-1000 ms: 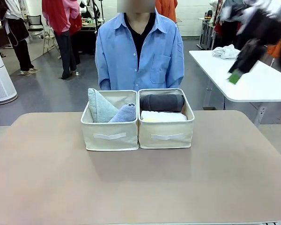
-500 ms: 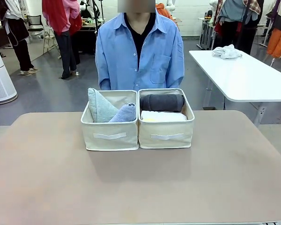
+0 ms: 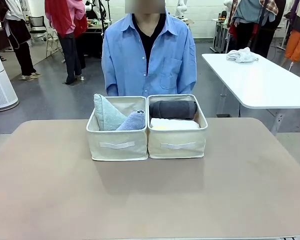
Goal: Sort the towels based on their folding style.
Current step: Pick up another triangle-folded towel from the table and place it in the left Fabric basket.
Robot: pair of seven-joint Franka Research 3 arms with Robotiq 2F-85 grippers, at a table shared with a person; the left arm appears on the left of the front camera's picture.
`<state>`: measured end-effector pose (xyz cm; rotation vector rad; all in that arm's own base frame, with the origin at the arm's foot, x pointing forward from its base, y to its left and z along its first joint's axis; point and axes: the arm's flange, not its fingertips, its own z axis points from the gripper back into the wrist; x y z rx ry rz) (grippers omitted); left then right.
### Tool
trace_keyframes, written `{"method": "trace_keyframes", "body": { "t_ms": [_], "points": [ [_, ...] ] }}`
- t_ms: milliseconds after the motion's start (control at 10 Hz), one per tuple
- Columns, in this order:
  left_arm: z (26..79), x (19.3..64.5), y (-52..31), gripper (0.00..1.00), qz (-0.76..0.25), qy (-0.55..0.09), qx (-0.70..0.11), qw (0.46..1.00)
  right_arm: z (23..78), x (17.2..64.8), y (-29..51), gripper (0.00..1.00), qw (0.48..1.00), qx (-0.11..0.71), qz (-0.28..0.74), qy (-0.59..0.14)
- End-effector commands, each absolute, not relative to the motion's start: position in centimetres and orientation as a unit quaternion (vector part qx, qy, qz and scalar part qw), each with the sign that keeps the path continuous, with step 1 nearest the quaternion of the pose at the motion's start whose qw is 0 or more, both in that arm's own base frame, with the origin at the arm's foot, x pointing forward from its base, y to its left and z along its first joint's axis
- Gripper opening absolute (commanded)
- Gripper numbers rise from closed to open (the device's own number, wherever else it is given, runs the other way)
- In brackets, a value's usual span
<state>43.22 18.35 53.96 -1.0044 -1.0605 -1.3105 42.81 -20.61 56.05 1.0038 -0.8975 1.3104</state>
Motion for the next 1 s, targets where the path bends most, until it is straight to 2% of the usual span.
{"method": "trace_keyframes", "body": {
  "t_ms": [0, 100, 200, 900],
  "points": [
    [54.2, 43.0, 18.4, 1.00, -0.554, -0.451, -0.426, 0.555, 56.9, 42.5, -19.8, 1.00, 0.650, 0.395, 0.508, -0.404],
    [54.2, 43.0, 18.4, 1.00, -0.554, -0.451, -0.426, 0.555, 56.5, 42.7, -19.4, 1.00, 0.653, 0.396, 0.509, -0.396],
    [54.2, 43.0, 18.4, 1.00, -0.554, -0.451, -0.426, 0.555, 56.3, 43.0, -21.5, 1.00, 0.620, 0.411, 0.542, -0.390],
    [54.2, 43.0, 18.4, 1.00, -0.554, -0.451, -0.426, 0.555, 56.3, 43.0, -21.5, 1.00, 0.620, 0.411, 0.542, -0.390]
  ]
}}
